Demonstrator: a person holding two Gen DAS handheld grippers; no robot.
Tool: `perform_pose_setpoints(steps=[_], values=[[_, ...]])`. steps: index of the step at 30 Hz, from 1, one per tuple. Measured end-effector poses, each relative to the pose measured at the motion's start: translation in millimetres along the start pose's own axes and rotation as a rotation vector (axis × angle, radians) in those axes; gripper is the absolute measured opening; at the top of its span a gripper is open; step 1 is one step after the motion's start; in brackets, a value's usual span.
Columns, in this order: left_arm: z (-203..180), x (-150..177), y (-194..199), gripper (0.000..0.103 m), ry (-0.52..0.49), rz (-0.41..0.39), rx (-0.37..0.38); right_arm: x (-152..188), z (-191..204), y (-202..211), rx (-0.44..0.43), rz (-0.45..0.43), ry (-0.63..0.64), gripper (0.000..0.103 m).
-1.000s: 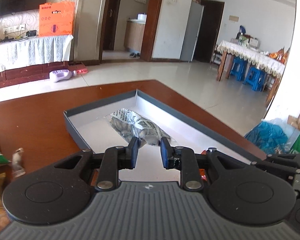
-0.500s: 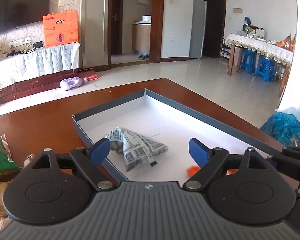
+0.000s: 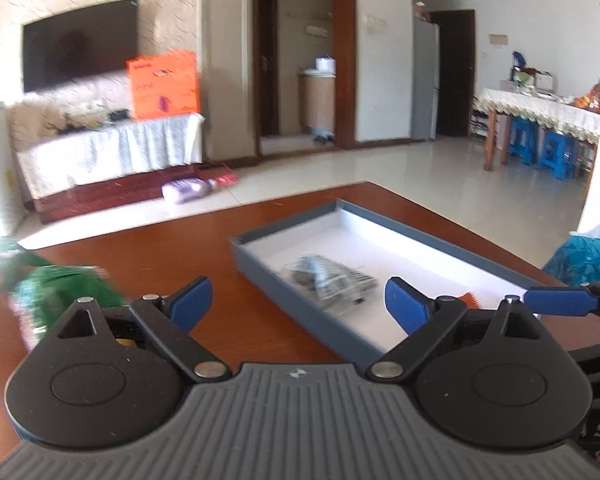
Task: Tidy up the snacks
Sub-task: 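Return both tools to the pile and grasp the tan pastry packet with the left tool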
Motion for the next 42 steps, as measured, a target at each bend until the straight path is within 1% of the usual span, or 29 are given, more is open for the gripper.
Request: perform_pose_setpoints(steps=[4, 7, 9, 12, 17, 18, 20, 21, 23, 24, 25, 26, 28, 31, 33, 35, 36, 38, 42], values=[[29, 19, 43, 0.096, 0.039, 0.006, -0.078, 3, 22, 16, -0.039, -0.027, 0.031, 0.082], [56, 43, 69, 0.096, 0.082, 0.026, -0.141, 7, 39, 25, -0.079, -0.031, 0.043, 0.082], [72, 60, 75, 0.096, 0.107, 0.058, -0.167, 10, 51, 27, -0.102, -0.03, 0.068, 0.082], [92, 77, 71, 0.096, 0.126, 0.105, -0.192, 15, 66, 27, -0.135, -0.024, 0.112, 0.082], [114, 91, 57, 0.095, 0.219, 0.151, -0.181, 26, 86, 27, -0.175, -0.007, 0.194, 0.081], [116, 94, 54, 0.095, 0.239, 0.168, -0.172, 28, 89, 24, -0.187, 0.006, 0.203, 0.081], [117, 97, 55, 0.094, 0.252, 0.176, -0.165, 33, 98, 21, -0.228, 0.028, 0.218, 0.078], [119, 99, 55, 0.093, 0.251, 0.187, -0.174, 36, 104, 20, -0.248, 0.036, 0.233, 0.074], [124, 103, 57, 0.089, 0.262, 0.211, -0.194, 42, 118, 20, -0.29, 0.051, 0.272, 0.07], [127, 106, 59, 0.088, 0.266, 0.219, -0.214, 45, 125, 19, -0.303, 0.062, 0.291, 0.064], [131, 106, 61, 0.086, 0.257, 0.227, -0.238, 48, 131, 17, -0.309, 0.074, 0.313, 0.057], [135, 108, 62, 0.086, 0.249, 0.239, -0.261, 50, 135, 14, -0.305, 0.084, 0.338, 0.055], [142, 108, 65, 0.086, 0.252, 0.241, -0.269, 53, 138, 7, -0.284, 0.098, 0.366, 0.052], [147, 108, 68, 0.086, 0.251, 0.24, -0.262, 51, 136, -3, -0.268, 0.116, 0.354, 0.051], [150, 109, 68, 0.086, 0.252, 0.239, -0.255, 51, 139, -8, -0.281, 0.135, 0.342, 0.053], [152, 109, 68, 0.086, 0.26, 0.235, -0.252, 52, 146, -9, -0.321, 0.142, 0.335, 0.054], [154, 109, 69, 0.086, 0.269, 0.232, -0.252, 52, 153, -6, -0.359, 0.14, 0.334, 0.053], [157, 108, 70, 0.086, 0.288, 0.226, -0.251, 51, 166, -3, -0.398, 0.131, 0.356, 0.051], [163, 107, 68, 0.086, 0.287, 0.227, -0.258, 45, 174, -10, -0.369, 0.114, 0.368, 0.051]])
Point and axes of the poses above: each gripper's, at about its wrist camera, not at the fingertips, and y roughly against the way its jaws point, z to its left, x to its underside, the point moved 10 cm from there along -y, roughly the way its jaws point, and after that the axes turned 12 degrees about x, right-handed, at the moved point
